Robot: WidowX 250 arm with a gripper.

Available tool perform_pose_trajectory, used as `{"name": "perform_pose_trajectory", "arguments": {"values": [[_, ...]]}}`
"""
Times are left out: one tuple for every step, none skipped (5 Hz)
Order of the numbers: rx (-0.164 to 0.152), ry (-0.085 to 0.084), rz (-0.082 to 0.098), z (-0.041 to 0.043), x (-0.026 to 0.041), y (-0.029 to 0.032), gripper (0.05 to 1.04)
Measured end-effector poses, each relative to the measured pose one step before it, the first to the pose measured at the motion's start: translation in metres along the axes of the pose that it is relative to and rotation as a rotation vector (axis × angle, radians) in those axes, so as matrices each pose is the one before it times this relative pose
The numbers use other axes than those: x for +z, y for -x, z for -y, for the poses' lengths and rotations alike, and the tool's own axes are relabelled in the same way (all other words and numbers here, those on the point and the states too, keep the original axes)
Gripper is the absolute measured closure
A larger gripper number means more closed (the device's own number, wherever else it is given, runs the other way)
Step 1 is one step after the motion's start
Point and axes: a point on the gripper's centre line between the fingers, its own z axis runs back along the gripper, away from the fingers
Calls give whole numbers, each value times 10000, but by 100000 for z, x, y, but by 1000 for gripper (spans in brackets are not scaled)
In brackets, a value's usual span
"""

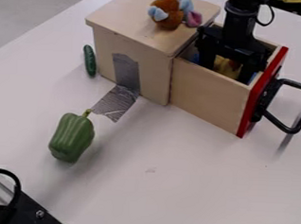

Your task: Take the yellow duck out of the drawer and put it on the lower middle side of the table

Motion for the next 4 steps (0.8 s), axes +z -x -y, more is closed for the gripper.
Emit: {"name": "perform_pose_trajectory", "arguments": {"values": [[90,29,-131,-164,-321,128,92],[-5,-9,33,170,-93,-1080,92],[6,-35,-118,-93,-503,102,95],[-22,-34,38,-59,-68,-24,141]]}}
